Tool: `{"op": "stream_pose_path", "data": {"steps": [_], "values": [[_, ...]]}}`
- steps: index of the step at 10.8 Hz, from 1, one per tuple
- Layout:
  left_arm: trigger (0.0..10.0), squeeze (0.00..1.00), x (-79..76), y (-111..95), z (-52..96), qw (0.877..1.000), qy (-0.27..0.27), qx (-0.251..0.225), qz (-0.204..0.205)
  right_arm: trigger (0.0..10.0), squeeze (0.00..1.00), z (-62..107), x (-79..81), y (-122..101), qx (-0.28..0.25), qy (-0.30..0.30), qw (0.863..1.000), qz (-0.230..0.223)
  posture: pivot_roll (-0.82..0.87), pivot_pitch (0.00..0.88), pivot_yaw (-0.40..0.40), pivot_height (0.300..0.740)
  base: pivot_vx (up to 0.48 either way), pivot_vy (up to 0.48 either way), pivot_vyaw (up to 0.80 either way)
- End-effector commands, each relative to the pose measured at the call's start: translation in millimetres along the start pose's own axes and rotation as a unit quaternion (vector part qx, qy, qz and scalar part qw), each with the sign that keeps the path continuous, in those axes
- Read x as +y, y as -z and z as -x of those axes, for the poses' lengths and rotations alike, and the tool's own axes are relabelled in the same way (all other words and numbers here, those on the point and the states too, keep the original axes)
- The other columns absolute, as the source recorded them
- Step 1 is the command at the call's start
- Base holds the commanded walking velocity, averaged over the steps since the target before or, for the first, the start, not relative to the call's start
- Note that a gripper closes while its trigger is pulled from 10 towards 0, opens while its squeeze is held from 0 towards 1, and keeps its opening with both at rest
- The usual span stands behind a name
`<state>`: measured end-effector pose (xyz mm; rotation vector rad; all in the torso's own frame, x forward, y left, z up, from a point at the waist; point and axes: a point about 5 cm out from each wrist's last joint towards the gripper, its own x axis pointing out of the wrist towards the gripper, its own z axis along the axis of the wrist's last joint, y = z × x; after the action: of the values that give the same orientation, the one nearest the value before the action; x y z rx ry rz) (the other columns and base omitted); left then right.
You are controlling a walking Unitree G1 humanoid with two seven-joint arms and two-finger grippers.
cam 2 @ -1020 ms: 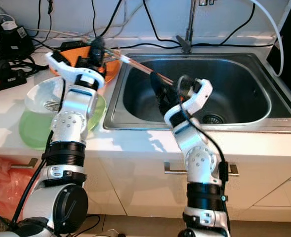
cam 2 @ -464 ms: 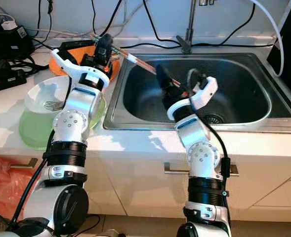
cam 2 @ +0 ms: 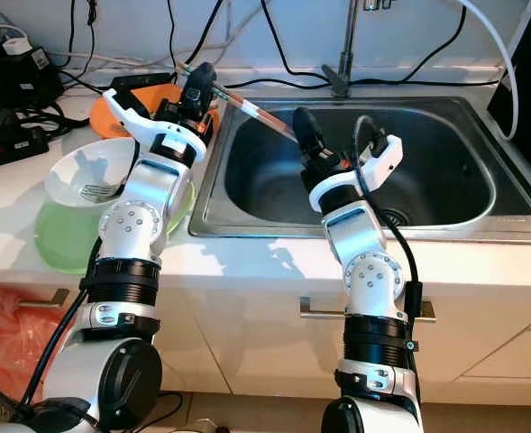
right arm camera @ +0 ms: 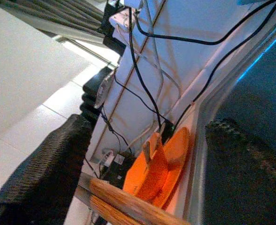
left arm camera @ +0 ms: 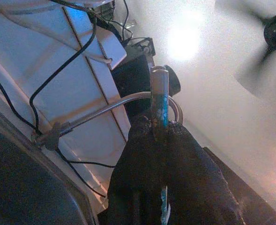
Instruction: Kitchen organization
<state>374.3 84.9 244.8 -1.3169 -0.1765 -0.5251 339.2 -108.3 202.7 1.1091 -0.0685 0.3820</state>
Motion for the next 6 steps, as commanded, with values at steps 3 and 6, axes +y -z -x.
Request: {"op": "stream_pose_path", "data": {"steps": [3, 6], "values": [[10.0, 0.0, 1.5, 58.0, 4.8, 0.995, -0.008, 0.041, 0.092, 0.0, 0.0, -13.6, 25.9, 11.3, -0.001, -0.034, 0.999, -0.043, 0.08, 0.0, 0.068, 0.74, 0.0, 0.0, 0.0], [10.0, 0.0, 6.4, 58.1, 4.9, 0.996, -0.021, 0.041, 0.082, 0.0, 0.0, -13.9, 26.5, 9.9, -0.004, -0.032, 0.998, -0.045, 0.08, 0.0, 0.067, 0.74, 0.0, 0.0, 0.0]]}}
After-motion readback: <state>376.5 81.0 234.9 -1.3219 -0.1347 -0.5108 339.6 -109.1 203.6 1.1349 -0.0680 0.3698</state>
